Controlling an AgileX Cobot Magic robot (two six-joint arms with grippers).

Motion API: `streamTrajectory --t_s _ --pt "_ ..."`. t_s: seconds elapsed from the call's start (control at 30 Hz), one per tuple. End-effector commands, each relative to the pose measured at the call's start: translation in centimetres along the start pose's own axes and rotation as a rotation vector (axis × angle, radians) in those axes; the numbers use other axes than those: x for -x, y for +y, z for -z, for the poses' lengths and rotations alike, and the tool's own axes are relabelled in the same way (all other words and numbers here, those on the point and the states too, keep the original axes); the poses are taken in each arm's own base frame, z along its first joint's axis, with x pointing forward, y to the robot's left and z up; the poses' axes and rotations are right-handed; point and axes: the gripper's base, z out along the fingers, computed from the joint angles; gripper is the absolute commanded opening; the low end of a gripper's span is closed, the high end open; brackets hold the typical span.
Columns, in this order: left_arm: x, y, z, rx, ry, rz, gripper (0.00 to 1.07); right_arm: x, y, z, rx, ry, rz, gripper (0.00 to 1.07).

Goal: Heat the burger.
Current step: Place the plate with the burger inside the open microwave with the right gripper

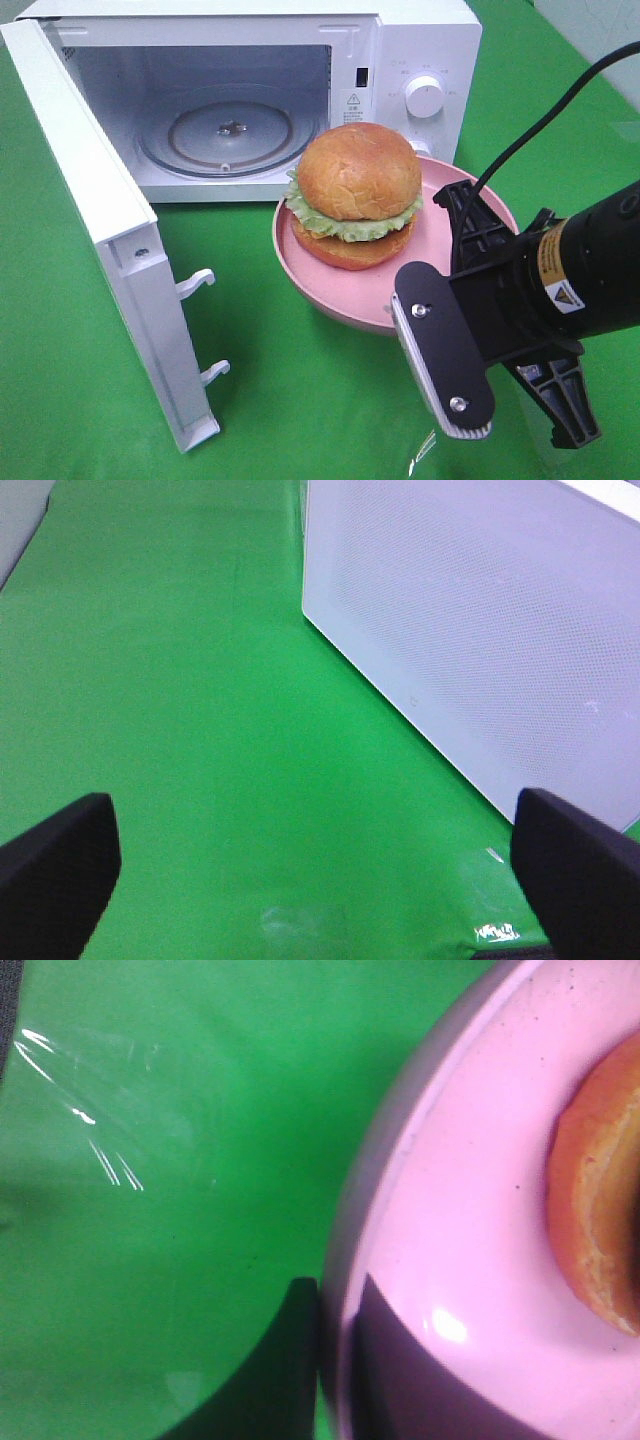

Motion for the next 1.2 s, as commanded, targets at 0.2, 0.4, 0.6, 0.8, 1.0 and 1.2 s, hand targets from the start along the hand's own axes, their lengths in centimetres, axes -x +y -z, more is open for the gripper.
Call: streamTrajectory --t_s 0.2,0.4,0.6,0.8,1.0,1.2 --pt "0.0 0.0 0.2 -0.01 -0.032 -0.003 0.98 -1.7 -1.1 0.1 -0.037 -0.024 0.109 0.01" --pt "0.0 0.0 0.2 -0.01 -0.032 -0.003 0.98 -3.4 -1.5 0.0 -0.033 -0.028 0.221 0.01" --pt "0.0 0.0 0.2 -0.01 -0.032 -0.003 0.98 -4.0 -1.7 -0.1 -0.038 -0.045 0.191 0.02" --pt "0.0 0.0 0.2 -0.01 -0.032 -0.003 0.98 -4.4 -1.8 -0.1 -0.039 -0.062 0.133 0.02" --pt "0.0 0.0 0.2 -0.01 -0.032 -0.003 0.98 -4.3 -1.9 0.0 -0.046 -0.063 0.132 0.02" --pt "0.0 0.0 0.2 -0.01 -0.032 -0.003 0.98 -3.6 -1.9 0.0 -0.059 -0.081 0.15 0.02"
